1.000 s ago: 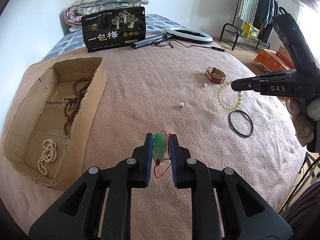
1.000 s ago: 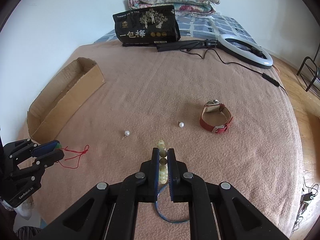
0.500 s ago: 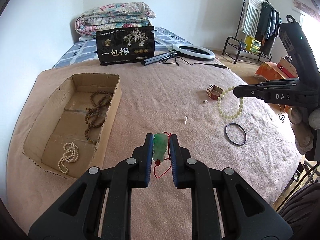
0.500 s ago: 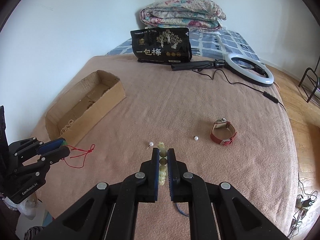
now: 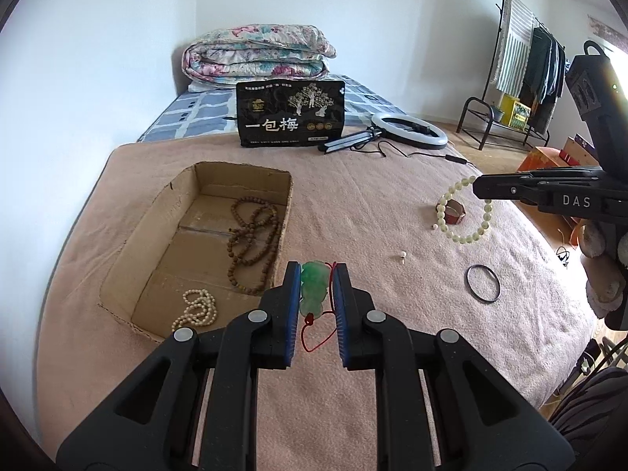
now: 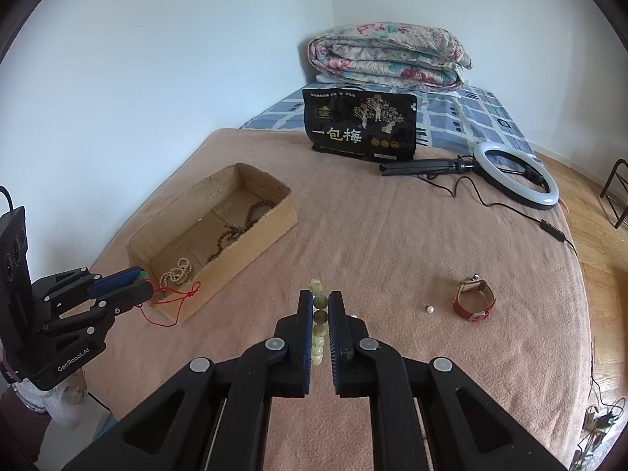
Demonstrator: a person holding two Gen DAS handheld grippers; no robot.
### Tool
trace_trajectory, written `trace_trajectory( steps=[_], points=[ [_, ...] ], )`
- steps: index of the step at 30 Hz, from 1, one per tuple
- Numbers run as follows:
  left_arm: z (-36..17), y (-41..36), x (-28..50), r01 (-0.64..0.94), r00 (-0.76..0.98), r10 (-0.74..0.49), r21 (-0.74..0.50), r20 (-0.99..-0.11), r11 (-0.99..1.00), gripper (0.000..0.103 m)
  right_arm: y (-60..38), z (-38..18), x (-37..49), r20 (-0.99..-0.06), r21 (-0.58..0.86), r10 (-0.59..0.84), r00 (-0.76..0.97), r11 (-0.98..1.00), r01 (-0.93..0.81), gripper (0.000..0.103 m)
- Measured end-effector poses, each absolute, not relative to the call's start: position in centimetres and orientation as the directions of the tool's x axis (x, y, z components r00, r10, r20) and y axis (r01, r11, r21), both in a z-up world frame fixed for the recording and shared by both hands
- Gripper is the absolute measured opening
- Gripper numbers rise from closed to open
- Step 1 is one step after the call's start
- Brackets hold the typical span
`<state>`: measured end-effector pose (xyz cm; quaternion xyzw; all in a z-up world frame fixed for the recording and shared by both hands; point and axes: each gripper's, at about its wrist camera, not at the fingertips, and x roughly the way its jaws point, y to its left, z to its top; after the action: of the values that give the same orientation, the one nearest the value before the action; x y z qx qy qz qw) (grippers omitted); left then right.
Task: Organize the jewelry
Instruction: 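Carry the green pendant and green bracelet toward the cardboard box with both tools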
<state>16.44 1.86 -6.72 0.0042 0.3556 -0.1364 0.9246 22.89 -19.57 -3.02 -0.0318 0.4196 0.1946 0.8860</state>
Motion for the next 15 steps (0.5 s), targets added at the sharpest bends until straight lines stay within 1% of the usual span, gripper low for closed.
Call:
trace_trajectory(
  steps=[15],
  points=[
    [-5.9, 8.3, 18.0, 0.143, 0.751, -0.165, -0.086, -0.639, 0.986, 0.015, -13.4, -2.1, 25.1, -0.735, 0.132, 0.391, 0.554, 0.884, -0.449, 0.005]
  ],
)
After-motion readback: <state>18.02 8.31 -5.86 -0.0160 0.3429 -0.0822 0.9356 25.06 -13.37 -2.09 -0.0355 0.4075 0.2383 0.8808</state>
